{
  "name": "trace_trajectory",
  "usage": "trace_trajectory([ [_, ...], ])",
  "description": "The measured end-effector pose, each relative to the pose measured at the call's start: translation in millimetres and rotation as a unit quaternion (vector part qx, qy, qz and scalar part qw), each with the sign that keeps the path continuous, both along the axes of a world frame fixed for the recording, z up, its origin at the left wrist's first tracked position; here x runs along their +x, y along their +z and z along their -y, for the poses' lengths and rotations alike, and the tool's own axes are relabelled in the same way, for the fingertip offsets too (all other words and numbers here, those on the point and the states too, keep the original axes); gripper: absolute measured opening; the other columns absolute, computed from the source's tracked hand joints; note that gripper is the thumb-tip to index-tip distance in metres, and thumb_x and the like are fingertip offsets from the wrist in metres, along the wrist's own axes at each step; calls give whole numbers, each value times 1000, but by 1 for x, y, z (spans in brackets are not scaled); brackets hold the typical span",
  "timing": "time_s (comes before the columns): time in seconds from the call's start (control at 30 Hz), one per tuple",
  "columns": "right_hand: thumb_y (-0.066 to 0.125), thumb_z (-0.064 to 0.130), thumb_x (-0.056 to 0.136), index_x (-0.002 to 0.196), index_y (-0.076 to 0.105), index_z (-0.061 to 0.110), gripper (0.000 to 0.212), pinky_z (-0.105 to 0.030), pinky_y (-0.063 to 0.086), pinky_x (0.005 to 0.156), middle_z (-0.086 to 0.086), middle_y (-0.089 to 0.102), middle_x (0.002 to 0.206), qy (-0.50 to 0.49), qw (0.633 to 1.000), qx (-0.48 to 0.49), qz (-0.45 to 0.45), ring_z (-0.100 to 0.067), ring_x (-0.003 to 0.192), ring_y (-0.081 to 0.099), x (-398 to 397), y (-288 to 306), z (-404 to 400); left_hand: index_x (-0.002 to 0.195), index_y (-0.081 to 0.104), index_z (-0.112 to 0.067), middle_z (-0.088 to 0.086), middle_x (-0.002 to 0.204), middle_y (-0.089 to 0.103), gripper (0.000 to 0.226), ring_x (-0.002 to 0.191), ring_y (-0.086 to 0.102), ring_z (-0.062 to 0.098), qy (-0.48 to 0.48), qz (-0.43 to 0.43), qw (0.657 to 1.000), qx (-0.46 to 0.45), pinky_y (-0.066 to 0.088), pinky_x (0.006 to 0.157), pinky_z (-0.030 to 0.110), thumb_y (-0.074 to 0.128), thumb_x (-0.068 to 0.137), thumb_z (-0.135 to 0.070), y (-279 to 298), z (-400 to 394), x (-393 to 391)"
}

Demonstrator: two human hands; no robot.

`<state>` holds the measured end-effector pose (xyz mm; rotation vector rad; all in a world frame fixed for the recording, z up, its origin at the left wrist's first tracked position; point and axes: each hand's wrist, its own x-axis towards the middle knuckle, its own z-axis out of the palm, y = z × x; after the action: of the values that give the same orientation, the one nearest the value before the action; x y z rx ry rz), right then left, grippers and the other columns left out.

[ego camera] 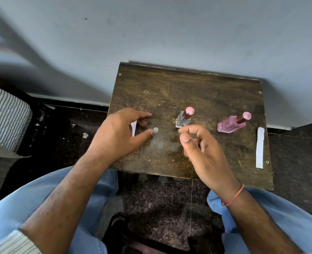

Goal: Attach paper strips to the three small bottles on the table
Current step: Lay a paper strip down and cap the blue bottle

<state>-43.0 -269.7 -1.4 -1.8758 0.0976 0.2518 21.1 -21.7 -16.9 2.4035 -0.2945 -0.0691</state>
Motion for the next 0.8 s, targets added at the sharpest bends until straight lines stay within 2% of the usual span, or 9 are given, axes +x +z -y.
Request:
trace_trajectory([
  [0.07,63,66,95,116,65,33,40,-27,48,76,26,64,82,19,1000,10,2,0,76,56,-1,-5,3,125,81,-33,-24,95,75,37,80,59,-23,-10,-16,1000,9,40,70,1,85,91,-46,-3,5,0],
  [0.1,64,60,94,115,63,32,35,-22,45,75,24,61,83,32,999,13,-3,1,75,53,-2,-8,5,124,82,-34,-24,94,75,36,81,58,-24,-12,-20,1000,11,40,70,0,87,90,-44,-5,7,0],
  [0.2,64,46,91,111,57,30,27,-36,44,70,12,56,84,77,997,14,-28,-8,74,48,-5,-16,10,122,82,-38,-26,89,75,34,84,61,-21,-5,-37,999,18,42,72,0,89,89,-45,-10,13,3],
  [0.33,57,37,95,109,56,31,16,-41,36,64,9,50,80,85,994,43,-62,-15,70,41,-8,-24,17,114,83,-42,-26,82,72,23,86,66,-12,9,-58,998,21,59,75,25,87,91,-46,-15,16,4],
  [0.43,58,38,98,113,58,33,16,-44,47,59,12,55,80,83,995,21,-58,-24,70,51,-7,-27,19,108,84,-42,-24,81,72,17,83,66,-10,11,-61,998,9,54,72,17,87,91,-45,-17,17,4],
  [0.5,62,39,98,115,59,37,18,-41,62,59,12,62,85,73,995,29,-57,-26,75,66,-6,-27,17,103,85,-44,-21,83,76,15,80,68,-8,14,-80,996,-42,47,68,8,90,89,-44,-17,17,5],
  [0.57,66,37,98,114,61,42,18,-38,69,68,14,67,94,60,996,42,-60,-17,85,75,-6,-28,16,100,86,-43,-20,87,81,14,71,67,-7,17,-119,984,-134,49,67,7,92,87,-42,-15,18,6],
  [0.67,71,31,100,112,62,46,21,-51,68,84,17,69,108,50,998,0,-28,-20,98,77,-5,-28,16,104,89,-30,-6,97,87,22,84,75,8,15,-188,937,-293,62,77,18,92,84,-38,-8,20,7],
  [0.8,73,37,94,115,67,36,22,-52,65,88,27,69,112,27,998,-46,13,-16,97,78,-3,-25,16,105,89,-26,2,102,88,21,89,78,22,-19,-212,910,-355,66,85,24,91,84,-28,-2,21,6],
])
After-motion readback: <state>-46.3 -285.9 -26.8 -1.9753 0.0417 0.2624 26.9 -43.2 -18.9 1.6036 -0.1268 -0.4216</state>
